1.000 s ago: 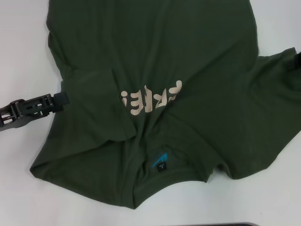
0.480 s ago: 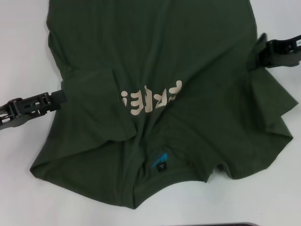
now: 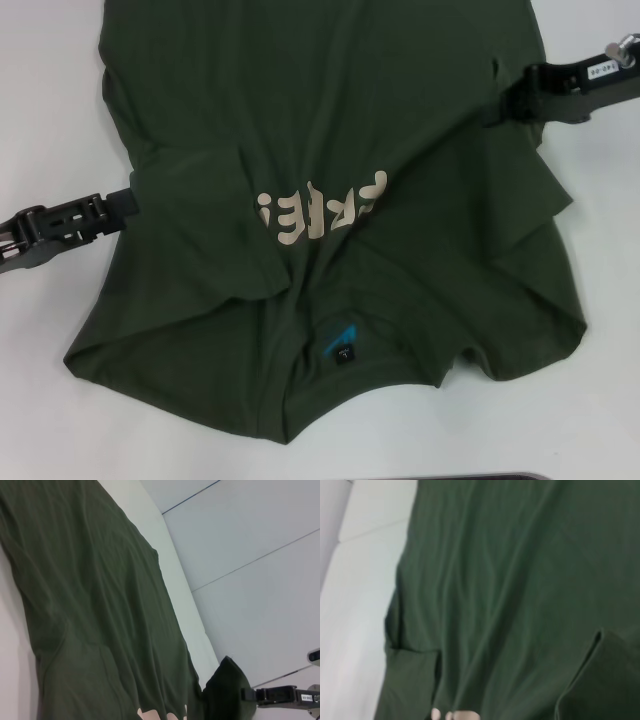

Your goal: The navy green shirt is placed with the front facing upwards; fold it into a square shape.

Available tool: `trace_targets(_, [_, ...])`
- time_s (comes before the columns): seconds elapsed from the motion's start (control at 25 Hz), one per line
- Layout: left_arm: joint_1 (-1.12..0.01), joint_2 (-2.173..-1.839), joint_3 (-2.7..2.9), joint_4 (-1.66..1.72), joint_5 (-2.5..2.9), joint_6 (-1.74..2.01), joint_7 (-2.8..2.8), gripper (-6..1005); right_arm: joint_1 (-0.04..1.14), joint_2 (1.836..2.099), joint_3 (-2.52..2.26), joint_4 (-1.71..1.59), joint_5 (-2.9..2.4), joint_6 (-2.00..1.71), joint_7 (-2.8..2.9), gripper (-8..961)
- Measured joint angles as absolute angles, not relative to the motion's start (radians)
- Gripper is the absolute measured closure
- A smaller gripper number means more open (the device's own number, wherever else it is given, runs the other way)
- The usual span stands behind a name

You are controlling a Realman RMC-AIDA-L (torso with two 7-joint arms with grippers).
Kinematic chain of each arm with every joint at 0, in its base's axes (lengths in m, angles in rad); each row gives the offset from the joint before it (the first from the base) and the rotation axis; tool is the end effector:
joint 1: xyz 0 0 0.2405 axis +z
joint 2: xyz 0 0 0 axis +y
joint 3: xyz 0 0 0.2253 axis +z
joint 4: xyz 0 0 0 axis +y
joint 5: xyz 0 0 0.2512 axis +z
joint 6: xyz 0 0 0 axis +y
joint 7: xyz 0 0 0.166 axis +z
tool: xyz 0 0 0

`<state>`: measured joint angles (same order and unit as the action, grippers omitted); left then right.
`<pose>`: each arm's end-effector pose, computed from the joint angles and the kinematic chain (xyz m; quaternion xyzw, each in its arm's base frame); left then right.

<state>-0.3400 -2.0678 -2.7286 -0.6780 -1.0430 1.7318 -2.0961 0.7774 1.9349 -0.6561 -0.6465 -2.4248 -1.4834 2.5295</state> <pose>-0.3271 0.2858 0.0367 -0.7235 -0.6066 -0.3240 0.0609 0.2504 0.4190 0.0409 -0.7684 0.6257 0.0822 0.1062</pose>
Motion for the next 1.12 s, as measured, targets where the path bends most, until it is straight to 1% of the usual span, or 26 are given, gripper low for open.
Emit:
trace_targets(0.28, [-0.342, -2.068, -2.731, -0.678, -1.043, 1.732, -2.108, 343, 0.792, 1.959, -0.664, -0.607, -2.407, -1.439, 2.523, 905])
trace_targets(0.76, [-0.339, -2.069, -2.741, -0.678, -1.043, 1.732, -2.115, 344, 0.776, 1.960, -0.698, -0.580, -2.383, -1.395, 2.520, 897])
trace_targets(0.84, [-0.339, -2.069, -2.741, -0.678, -1.043, 1.732, -2.115, 344, 0.776, 1.960, -0.698, -0.580, -2.376, -1.394, 2.511, 648])
trace_targets(0.96, [-0.339, -2.069, -2.746, -0.678, -1.043, 1.732, -2.115, 344, 0.779, 1.953, -0.718, -0.588, -2.389, -1.403, 2.491, 524])
trace_targets(1.04, [-0.339, -2.069, -2.753, -0.678, -1.043, 1.733, -2.115, 344, 0.785, 1.939, -0.738, -0.593, -2.435, -1.417, 2.497, 441])
trace_targets(1.08, [-0.338, -2.069, -2.757, -0.678, -1.043, 1.735, -2.116, 343, 0.787, 1.929, -0.745, -0.595, -2.463, -1.430, 2.502, 400])
trace_targets(1.12, [-0.338, -2.069, -2.757, -0.678, -1.043, 1.735, -2.116, 343, 0.788, 1.920, -0.748, -0.600, -2.481, -1.447, 2.507, 395])
